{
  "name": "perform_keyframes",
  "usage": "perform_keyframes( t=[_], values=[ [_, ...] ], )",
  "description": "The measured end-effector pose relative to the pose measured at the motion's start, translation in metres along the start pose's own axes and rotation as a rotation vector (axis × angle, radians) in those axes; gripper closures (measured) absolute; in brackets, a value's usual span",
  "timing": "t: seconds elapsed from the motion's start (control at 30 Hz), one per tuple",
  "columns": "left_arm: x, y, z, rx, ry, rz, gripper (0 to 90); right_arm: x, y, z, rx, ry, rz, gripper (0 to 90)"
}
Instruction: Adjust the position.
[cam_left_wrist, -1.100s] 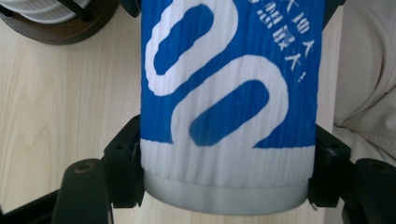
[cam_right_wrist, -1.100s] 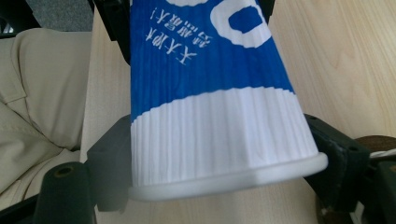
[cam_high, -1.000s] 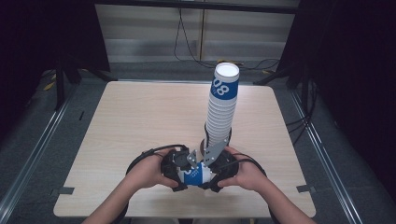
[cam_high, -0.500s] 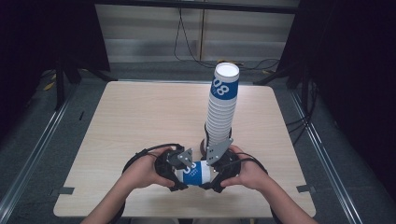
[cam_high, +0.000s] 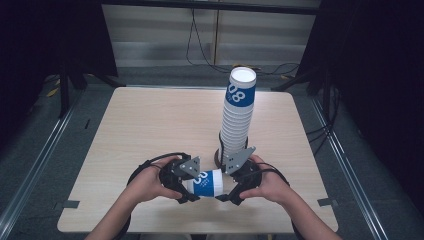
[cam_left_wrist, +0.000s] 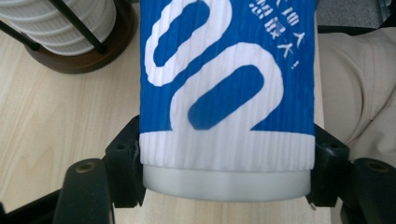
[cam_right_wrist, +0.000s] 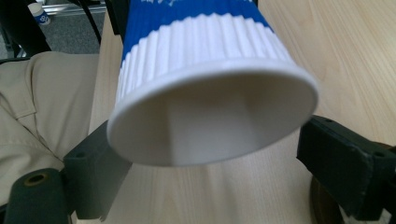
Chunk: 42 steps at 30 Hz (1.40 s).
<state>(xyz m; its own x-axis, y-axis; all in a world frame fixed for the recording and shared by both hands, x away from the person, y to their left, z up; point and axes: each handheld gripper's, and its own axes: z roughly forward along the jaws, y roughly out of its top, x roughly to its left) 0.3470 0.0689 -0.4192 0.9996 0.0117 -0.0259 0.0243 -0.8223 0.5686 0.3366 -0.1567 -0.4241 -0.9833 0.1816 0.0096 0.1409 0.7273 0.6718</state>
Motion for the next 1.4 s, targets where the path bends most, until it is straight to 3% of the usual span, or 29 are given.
perform_keyframes(
  t=[0.53, 0.6, 0.63, 0.67, 0.9, 0.97, 1.1, 1.23, 1.37, 1.4],
  values=[
    [0.003, -0.006, -0.002, -0.044, -0.001, -0.019, 30.8, -0.001, -0.013, -0.006, 0.004, -0.003, 0.019, 11.2],
    [0.004, -0.006, -0.003, -0.05, 0.005, -0.016, 30.8, -0.002, -0.014, -0.007, -0.007, -0.003, 0.029, 11.2],
    [0.006, -0.006, -0.005, -0.035, -0.027, -0.008, 30.8, -0.002, -0.015, -0.008, -0.011, -0.001, 0.03, 11.2],
    [0.004, -0.007, -0.004, -0.057, 0.003, -0.019, 30.8, -0.002, -0.016, -0.008, -0.017, 0.002, 0.033, 11.2],
    [0.006, -0.008, -0.006, -0.065, -0.012, -0.022, 30.8, -0.001, -0.019, -0.008, -0.084, 0.017, 0.063, 11.2],
    [0.006, -0.009, -0.005, -0.087, -0.004, -0.031, 30.7, 0.0, -0.017, -0.009, -0.094, 0.021, 0.06, 11.2],
    [0.009, -0.011, -0.005, -0.087, -0.041, -0.032, 30.7, 0.0, -0.014, -0.01, -0.124, 0.031, 0.063, 11.2],
    [0.009, -0.013, -0.003, -0.13, -0.024, -0.043, 30.8, -0.001, -0.012, -0.009, -0.135, 0.024, 0.059, 11.2],
    [0.011, -0.014, -0.004, -0.135, -0.045, -0.041, 30.7, -0.002, -0.011, -0.008, -0.157, 0.023, 0.068, 11.2],
    [0.01, -0.015, -0.003, -0.156, -0.043, -0.056, 30.7, -0.002, -0.011, -0.008, -0.163, 0.024, 0.066, 11.3]
  ],
)
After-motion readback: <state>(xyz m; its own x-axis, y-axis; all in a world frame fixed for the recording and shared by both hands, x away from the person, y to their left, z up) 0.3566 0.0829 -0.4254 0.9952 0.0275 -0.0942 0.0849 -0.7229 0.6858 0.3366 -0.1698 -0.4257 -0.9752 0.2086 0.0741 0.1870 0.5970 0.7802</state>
